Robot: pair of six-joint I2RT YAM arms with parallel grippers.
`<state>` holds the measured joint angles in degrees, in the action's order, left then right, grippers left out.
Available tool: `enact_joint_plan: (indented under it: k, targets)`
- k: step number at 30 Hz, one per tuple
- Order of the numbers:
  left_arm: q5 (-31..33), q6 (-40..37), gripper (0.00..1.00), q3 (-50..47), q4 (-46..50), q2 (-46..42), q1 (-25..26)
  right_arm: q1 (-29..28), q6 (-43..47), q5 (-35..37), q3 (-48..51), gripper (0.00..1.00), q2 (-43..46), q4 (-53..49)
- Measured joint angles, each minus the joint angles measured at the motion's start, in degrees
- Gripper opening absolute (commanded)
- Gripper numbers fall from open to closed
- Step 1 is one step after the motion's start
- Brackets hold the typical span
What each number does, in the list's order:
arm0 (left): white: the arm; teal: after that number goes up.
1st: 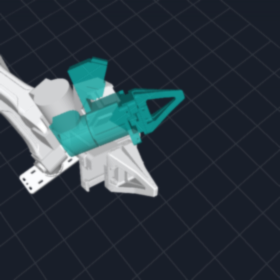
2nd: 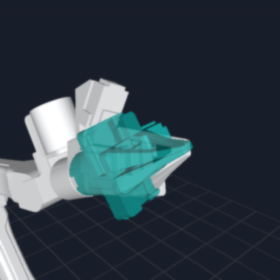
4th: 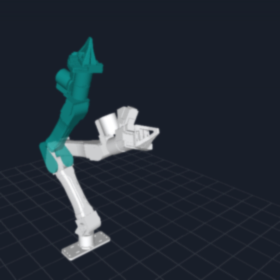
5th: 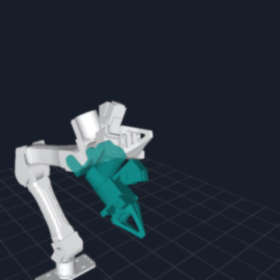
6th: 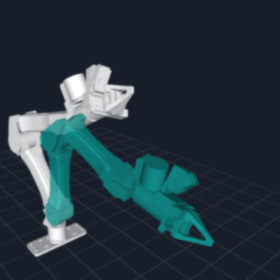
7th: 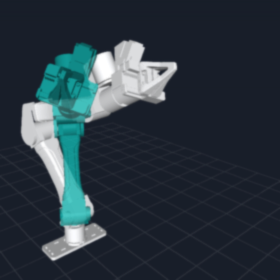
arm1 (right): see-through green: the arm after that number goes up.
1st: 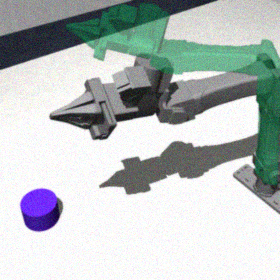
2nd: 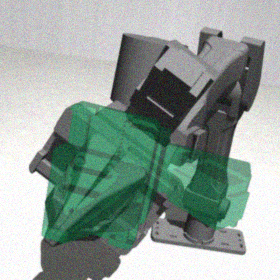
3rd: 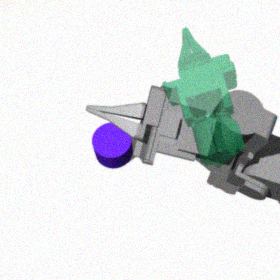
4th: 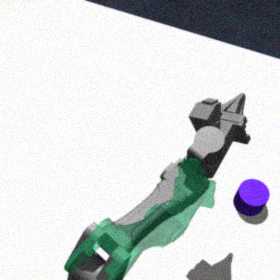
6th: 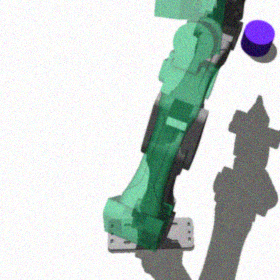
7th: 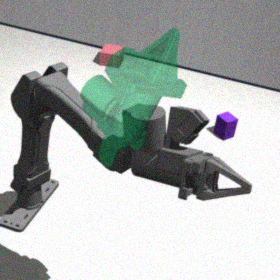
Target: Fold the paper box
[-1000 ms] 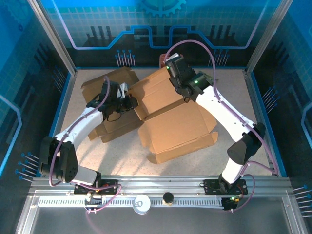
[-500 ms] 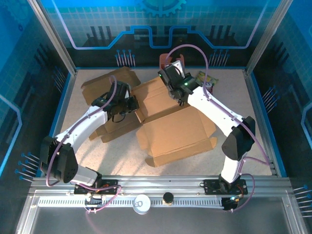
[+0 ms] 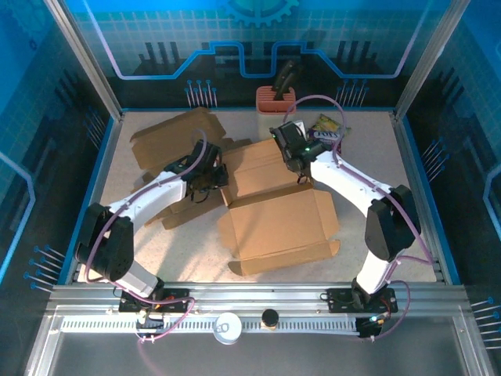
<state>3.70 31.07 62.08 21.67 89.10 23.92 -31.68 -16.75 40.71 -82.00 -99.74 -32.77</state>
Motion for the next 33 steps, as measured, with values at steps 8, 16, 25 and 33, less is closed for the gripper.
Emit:
enact_joint_plan:
  k: [8,16,25,33]
  targets:
    - [1.70,-0.15,0.00,-0.07,-4.00,3.98,0.92,3.87,0.26,-6.34,3.43,0.11,-0.17,5.44]
    - [4.24,-1.51,0.00,-0.04,-6.93,4.52,1.07,7.23,0.87,-9.90,4.39,0.21,-1.95,7.45]
    - [5.11,-2.38,0.00,0.04,-6.99,5.92,1.18,7.87,0.85,-11.47,7.02,0.22,-2.08,8.74]
    - [5.14,-2.80,0.00,0.52,-6.95,6.01,1.51,7.80,-0.02,-11.74,7.74,0.00,-2.08,9.33]
